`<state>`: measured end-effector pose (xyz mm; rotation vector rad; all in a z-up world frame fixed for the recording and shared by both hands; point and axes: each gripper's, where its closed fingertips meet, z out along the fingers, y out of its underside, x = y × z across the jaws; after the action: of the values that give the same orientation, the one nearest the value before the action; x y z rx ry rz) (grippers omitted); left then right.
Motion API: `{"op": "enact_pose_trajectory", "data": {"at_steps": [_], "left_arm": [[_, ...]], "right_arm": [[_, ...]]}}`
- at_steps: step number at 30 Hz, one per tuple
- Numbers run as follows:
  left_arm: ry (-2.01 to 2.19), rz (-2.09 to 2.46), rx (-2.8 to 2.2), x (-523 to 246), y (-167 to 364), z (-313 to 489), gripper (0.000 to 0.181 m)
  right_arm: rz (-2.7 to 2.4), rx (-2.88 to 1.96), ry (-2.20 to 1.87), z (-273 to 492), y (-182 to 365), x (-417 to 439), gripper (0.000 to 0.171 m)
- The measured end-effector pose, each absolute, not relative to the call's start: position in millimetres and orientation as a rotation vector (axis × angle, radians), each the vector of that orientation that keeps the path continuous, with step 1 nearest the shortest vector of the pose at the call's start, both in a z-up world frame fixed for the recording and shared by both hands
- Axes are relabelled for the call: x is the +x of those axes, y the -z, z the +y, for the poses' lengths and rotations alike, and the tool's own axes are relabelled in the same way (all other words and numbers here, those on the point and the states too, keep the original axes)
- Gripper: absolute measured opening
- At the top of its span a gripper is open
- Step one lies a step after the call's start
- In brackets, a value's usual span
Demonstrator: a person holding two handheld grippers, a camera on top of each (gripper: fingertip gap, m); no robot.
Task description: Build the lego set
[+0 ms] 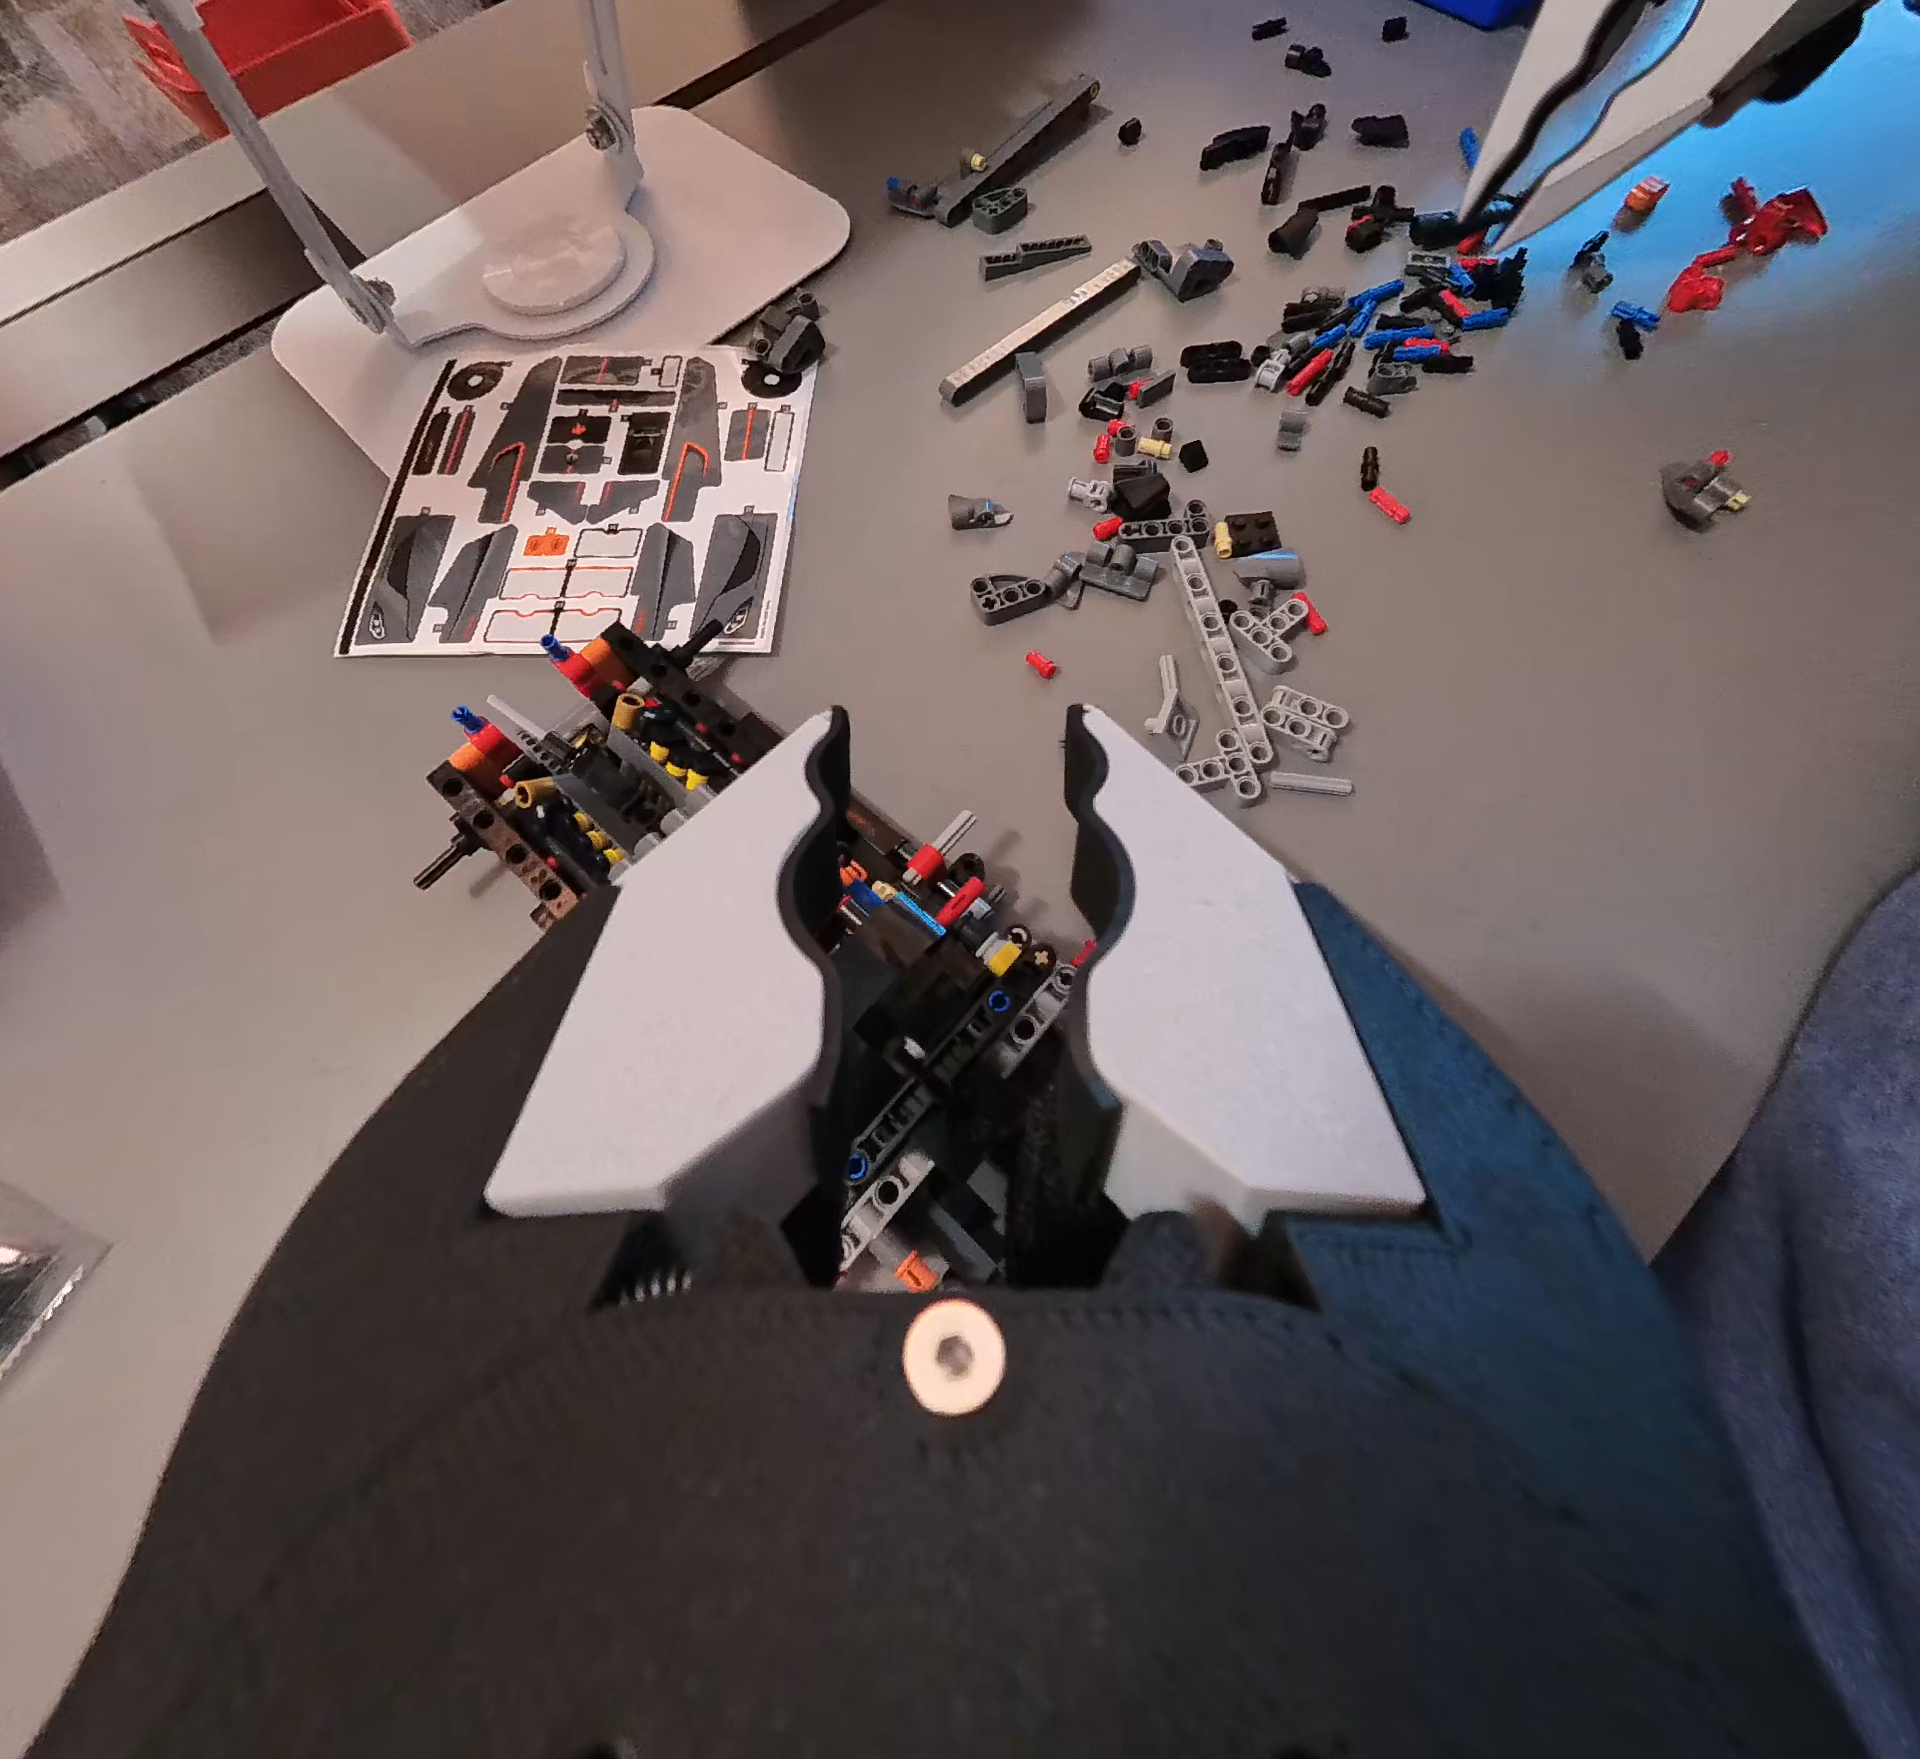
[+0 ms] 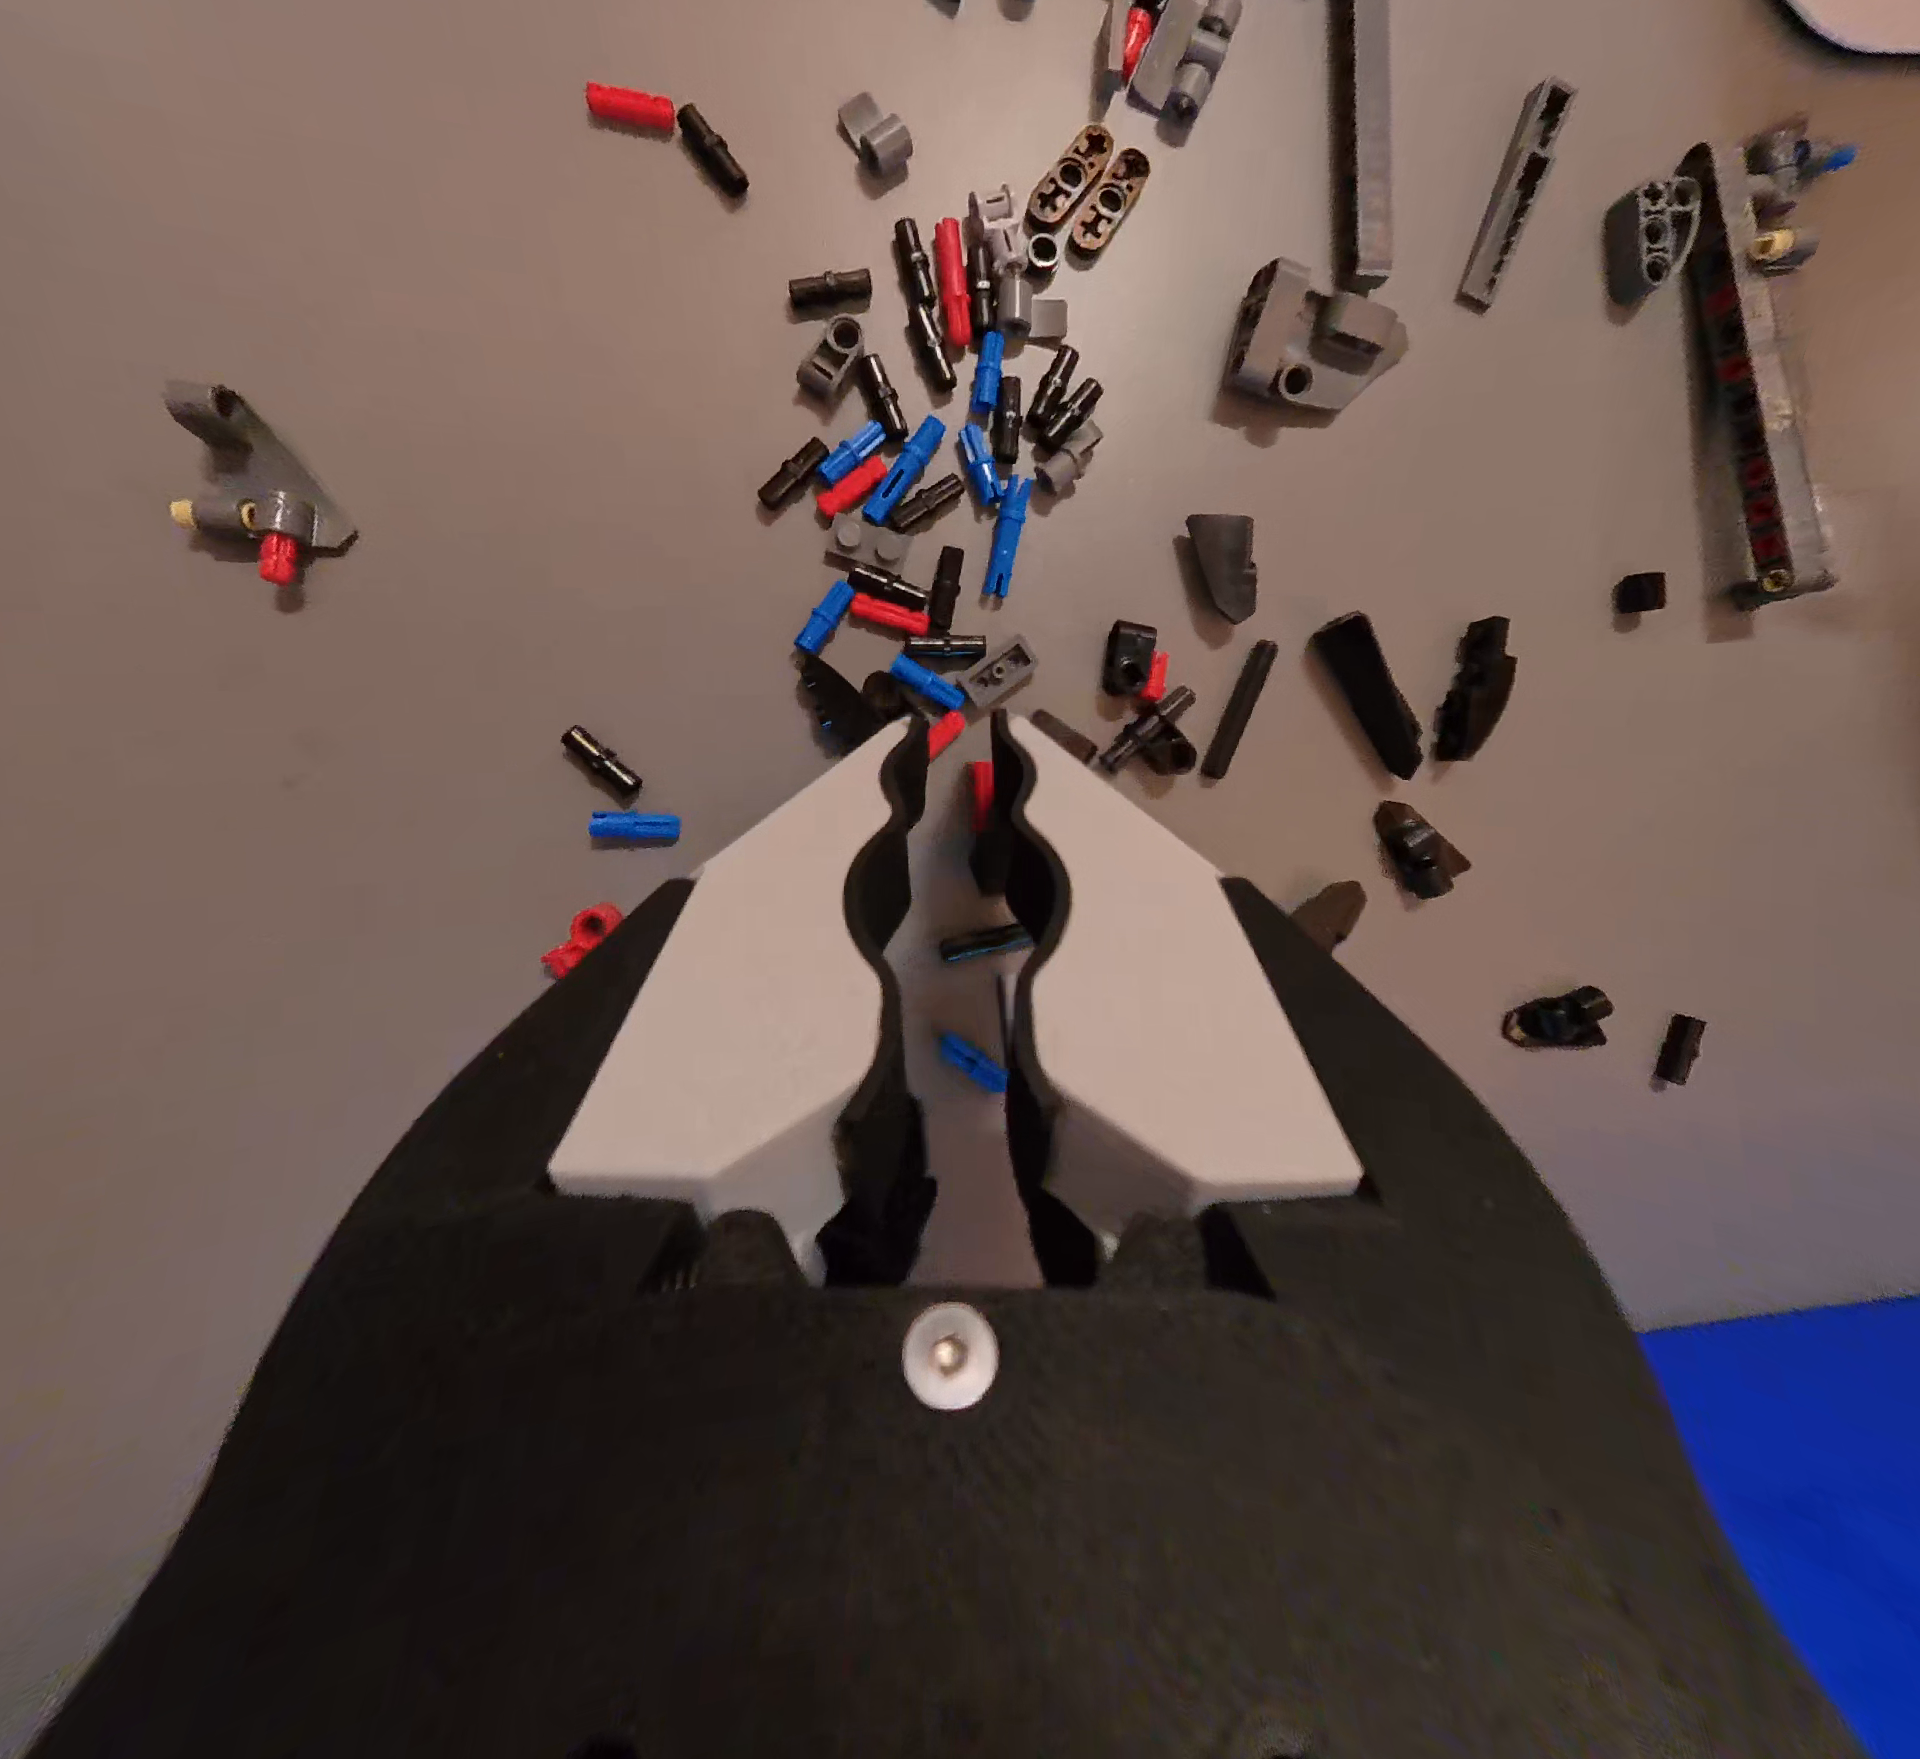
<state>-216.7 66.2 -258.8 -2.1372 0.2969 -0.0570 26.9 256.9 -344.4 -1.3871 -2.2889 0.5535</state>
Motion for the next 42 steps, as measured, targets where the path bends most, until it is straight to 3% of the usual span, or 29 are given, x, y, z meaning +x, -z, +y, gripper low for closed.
{"op": "enact_pose_trajectory", "data": {"at_steps": [31, 42], "left_arm": [[0.049, 0.279, -2.140, -212.4, 257.5, 63.4, 0.039], [0.129, 0.310, -2.109, -185.7, 246.6, 64.8, 0.038]], "right_arm": [[-2.355, -1.291, -0.540, 236.0, 352.3, 28.8, 0.012], [-2.255, -1.267, -0.664, 234.4, 332.2, 22.8, 0.012]]}}
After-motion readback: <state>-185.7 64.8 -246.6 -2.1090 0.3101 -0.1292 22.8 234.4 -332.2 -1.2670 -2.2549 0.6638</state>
